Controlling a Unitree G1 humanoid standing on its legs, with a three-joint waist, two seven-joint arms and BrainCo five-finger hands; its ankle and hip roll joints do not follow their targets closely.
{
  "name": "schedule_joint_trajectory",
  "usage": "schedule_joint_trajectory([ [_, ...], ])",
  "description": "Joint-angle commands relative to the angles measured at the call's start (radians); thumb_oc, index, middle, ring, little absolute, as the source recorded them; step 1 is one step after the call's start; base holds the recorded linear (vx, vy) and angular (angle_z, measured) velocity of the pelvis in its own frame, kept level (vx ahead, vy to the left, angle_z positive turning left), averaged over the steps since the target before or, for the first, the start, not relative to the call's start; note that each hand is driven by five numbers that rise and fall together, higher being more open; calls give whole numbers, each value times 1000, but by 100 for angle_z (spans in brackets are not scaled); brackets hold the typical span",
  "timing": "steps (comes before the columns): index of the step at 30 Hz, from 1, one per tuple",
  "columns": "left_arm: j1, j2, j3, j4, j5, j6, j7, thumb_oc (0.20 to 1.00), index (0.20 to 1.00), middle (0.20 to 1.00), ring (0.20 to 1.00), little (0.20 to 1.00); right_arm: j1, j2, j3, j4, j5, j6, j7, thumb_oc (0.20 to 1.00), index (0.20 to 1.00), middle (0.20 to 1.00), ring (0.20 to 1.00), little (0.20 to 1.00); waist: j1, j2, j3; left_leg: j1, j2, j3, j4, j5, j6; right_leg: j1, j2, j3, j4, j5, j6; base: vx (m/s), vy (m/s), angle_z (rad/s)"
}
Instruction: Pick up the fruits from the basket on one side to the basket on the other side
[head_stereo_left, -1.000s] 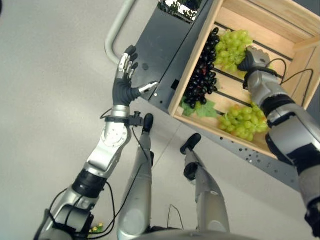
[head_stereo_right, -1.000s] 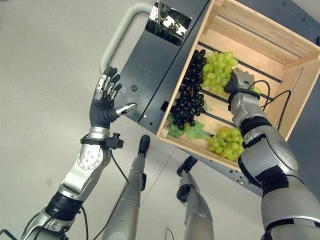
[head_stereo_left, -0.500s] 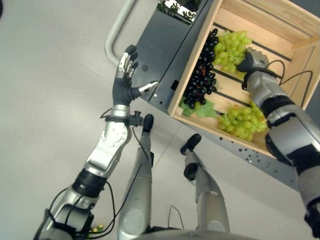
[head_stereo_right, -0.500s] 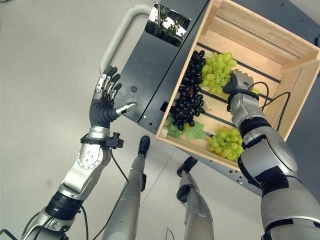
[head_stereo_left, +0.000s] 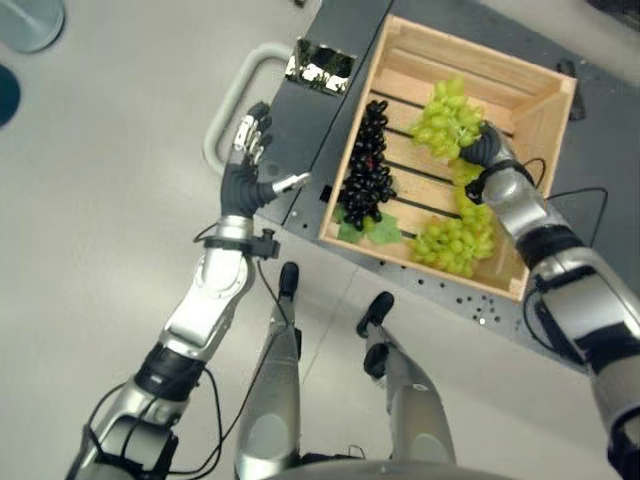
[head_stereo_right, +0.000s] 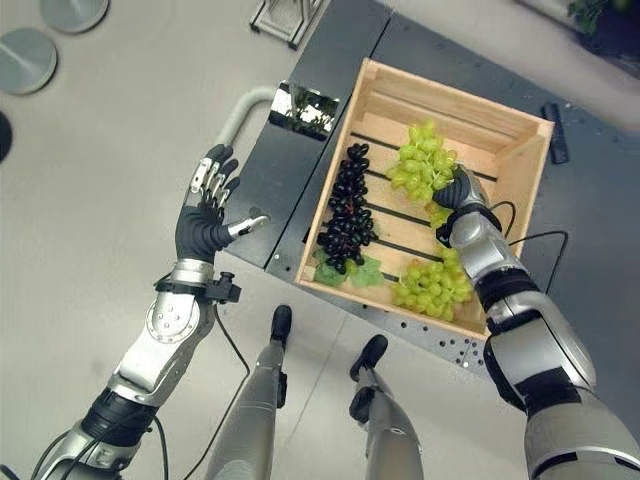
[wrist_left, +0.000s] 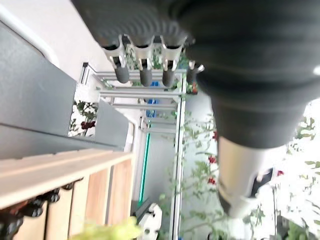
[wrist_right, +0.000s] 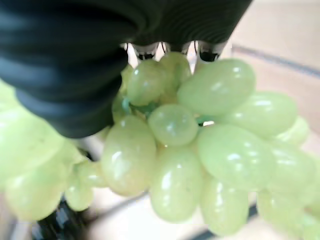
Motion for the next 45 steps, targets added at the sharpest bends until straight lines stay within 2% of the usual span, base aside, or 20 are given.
schedule_joint_trajectory([
  [1,12,7,49,-49,-14,-36,-31,1000,1000,1000,1000,1000,1,-73,-38,-109,50,-56,-57,200,200,200,200,200,-25,-36,-28,69,-8,56,17,-80,-10,77,-42,7,-39,-20,122,53,-34,-19],
  [5,63,22,62,-52,-16,-31,-66,1000,1000,1000,1000,1000,140,-74,-129,-244,63,-77,-56,200,200,200,200,200,-35,-32,-76,113,-5,63,-3,-80,-8,113,-38,8,-59,-19,122,63,-30,-11],
  [7,106,33,78,-53,-14,-29,-91,1000,1000,1000,1000,1000,242,-76,-175,-327,63,-91,-28,200,200,200,200,200,-44,-26,-114,144,-4,70,-18,-81,-9,140,-36,11,-69,-21,123,86,-12,-3],
  [8,106,33,77,-53,-14,-29,-91,1000,1000,1000,1000,1000,244,-76,-175,-328,63,-91,-28,200,200,200,200,200,-44,-26,-115,145,-4,70,-18,-81,-9,140,-36,11,-69,-21,123,84,-10,-7],
  [15,191,71,113,-41,56,-1,-163,1000,1000,1000,1000,1000,443,-63,-277,-497,120,-120,54,200,200,200,200,200,-74,-23,-218,236,-8,89,-52,-88,-2,218,-30,19,-92,-31,125,116,-7,-6],
  [19,198,9,58,4,-71,15,-225,1000,1000,1000,1000,1000,493,-11,-288,-596,209,-143,110,200,200,200,200,200,-93,-18,-285,305,-6,114,-70,-105,3,267,-17,44,-110,-41,125,134,5,-9],
  [22,195,-8,24,20,-102,35,-258,1000,1000,1000,1000,1000,503,1,-295,-630,243,-147,130,200,200,200,200,200,-101,-19,-309,321,-3,121,-76,-108,4,282,-13,49,-118,-42,125,64,0,-4],
  [27,166,-8,-61,40,-102,62,-332,1000,1000,1000,1000,1000,487,28,-269,-715,313,-161,181,200,200,200,200,200,-119,-15,-358,368,3,146,-102,-110,3,311,-2,70,-141,-41,126,83,4,-13],
  [30,154,-18,-118,63,-165,90,-381,1000,1000,1000,1000,1000,470,49,-223,-759,409,-152,239,200,200,200,200,200,-129,-12,-387,395,5,167,-119,-111,2,325,3,85,-157,-35,129,72,8,-22],
  [40,26,11,-238,49,-268,133,-449,1000,1000,1000,1000,1000,427,73,-103,-821,567,-120,335,200,200,200,200,200,-141,1,-417,430,5,178,-128,-114,0,357,9,92,-166,-40,126,21,-3,-7],
  [45,-54,40,-283,25,-305,143,-471,1000,1000,1000,1000,1000,418,72,-58,-830,591,-105,367,200,200,200,200,200,-143,11,-424,435,2,174,-130,-113,-1,368,6,88,-166,-43,126,0,0,0],
])
